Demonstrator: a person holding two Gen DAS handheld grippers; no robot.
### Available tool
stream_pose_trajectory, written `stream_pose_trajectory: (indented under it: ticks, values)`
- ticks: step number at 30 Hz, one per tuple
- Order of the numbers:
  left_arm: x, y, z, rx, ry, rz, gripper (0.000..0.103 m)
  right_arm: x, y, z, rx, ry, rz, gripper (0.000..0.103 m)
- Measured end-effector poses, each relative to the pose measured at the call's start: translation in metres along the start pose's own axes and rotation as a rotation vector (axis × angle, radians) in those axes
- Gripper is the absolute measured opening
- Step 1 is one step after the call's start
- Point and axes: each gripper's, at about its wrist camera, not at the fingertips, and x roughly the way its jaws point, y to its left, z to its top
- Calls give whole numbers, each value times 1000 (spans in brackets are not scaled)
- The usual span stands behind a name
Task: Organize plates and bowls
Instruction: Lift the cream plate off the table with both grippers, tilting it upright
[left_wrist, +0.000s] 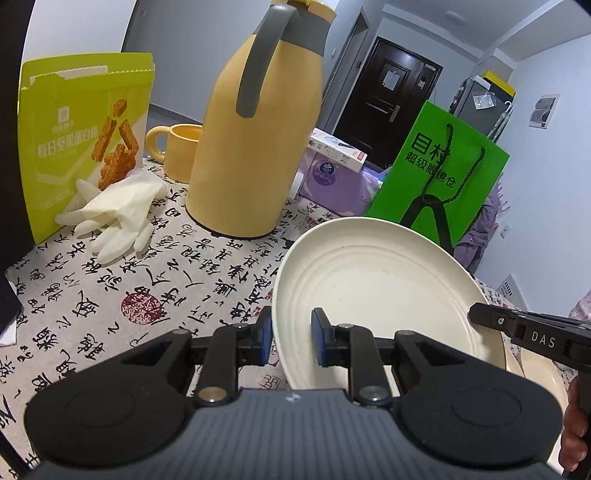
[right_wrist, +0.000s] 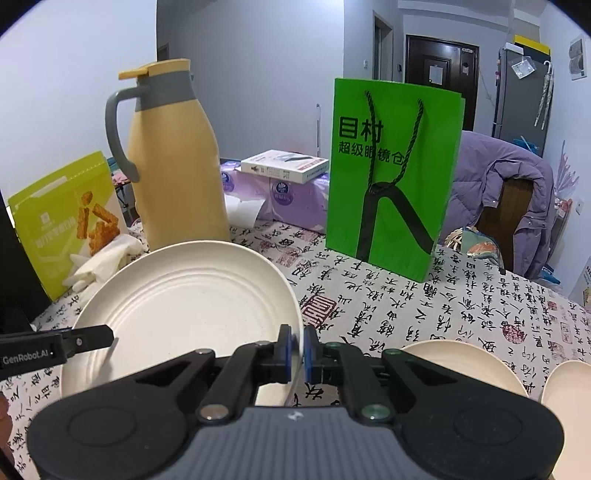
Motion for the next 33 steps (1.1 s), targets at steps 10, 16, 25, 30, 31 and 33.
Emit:
stream_pose_trajectory:
  ticks: [10,16,25,30,31,33]
  values:
    - [-14,-5,1,13,-10,-19,22,-19,1,-3,14,-15,-16,6]
    - [-24,-11,0,23,-13,-22,22,-34,1,-9,27,-27,-27,7]
    - [-44,-21,-3,45,-19,-36,22,-57,-3,-17,50,-39,-36,7]
    - [-56,-27,-6,48,-21,-44,22,-75,-3,-23,56,-45,-49,7]
    - [-58,-28,-7,52,-22,-44,22,-78,-3,-24,58,-48,-50,7]
    - [-63,-31,-9,59,-24,-44,22,-84,-4,-27,62,-51,-51,7]
